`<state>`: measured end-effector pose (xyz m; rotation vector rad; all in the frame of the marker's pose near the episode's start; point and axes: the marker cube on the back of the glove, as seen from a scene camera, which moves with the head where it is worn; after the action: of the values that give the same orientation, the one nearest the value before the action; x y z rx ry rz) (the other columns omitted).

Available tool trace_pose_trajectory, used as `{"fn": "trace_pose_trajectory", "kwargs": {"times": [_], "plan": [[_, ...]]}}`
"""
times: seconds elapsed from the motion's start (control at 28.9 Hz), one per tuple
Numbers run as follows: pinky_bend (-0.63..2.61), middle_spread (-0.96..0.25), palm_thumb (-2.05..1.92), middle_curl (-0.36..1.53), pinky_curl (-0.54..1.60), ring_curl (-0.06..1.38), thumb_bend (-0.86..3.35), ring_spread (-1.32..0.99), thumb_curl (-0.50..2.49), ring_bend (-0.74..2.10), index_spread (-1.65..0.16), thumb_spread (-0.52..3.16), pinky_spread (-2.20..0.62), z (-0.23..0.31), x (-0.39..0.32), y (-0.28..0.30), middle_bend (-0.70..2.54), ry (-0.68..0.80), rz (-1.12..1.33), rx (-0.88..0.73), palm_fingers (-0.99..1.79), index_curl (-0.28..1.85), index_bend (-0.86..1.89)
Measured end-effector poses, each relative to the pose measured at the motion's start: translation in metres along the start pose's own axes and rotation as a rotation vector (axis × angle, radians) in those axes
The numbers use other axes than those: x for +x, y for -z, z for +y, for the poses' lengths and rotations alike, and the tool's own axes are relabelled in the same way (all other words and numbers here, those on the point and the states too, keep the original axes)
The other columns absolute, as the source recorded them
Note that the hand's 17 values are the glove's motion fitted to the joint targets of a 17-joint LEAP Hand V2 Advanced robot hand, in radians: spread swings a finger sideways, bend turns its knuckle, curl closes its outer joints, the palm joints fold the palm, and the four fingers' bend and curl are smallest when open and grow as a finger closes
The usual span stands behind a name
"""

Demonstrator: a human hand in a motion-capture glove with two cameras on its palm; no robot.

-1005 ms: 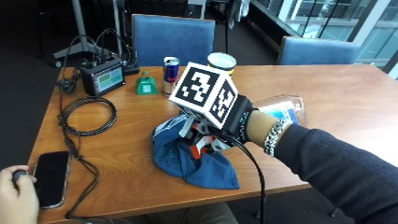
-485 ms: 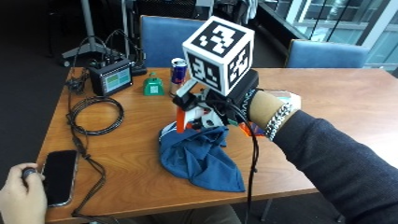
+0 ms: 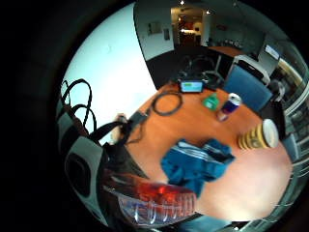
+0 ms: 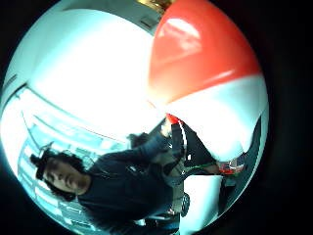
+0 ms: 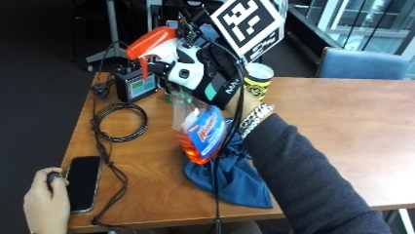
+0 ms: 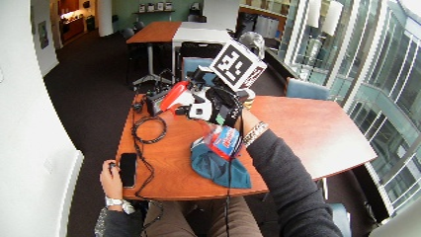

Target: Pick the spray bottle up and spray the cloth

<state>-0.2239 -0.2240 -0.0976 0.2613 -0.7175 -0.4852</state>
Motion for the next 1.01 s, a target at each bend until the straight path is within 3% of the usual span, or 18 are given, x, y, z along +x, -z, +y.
{"fn": "trace_pose_trajectory", "kwargs": {"times": [0.24,0.49,1.01], "plan": [[0.44,-0.23,0.74,0.48,0.38,0.43,-0.01,-0.24,0.44,0.68,-0.3,1.06,-0.33,-0.02,0.033,-0.033,0.6,-0.105,-0.247,0.332,1.4,0.49,0.19],[0.44,-0.23,0.75,0.48,0.38,0.43,-0.02,-0.23,0.43,0.68,-0.29,1.07,-0.33,-0.016,0.082,-0.069,0.6,-0.135,-0.143,0.6,1.39,0.48,0.18],[0.45,-0.22,0.77,0.48,0.38,0.43,-0.02,-0.22,0.43,0.69,-0.29,1.07,-0.33,-0.004,0.095,-0.117,0.59,-0.149,-0.108,0.609,1.39,0.47,0.18]]}}
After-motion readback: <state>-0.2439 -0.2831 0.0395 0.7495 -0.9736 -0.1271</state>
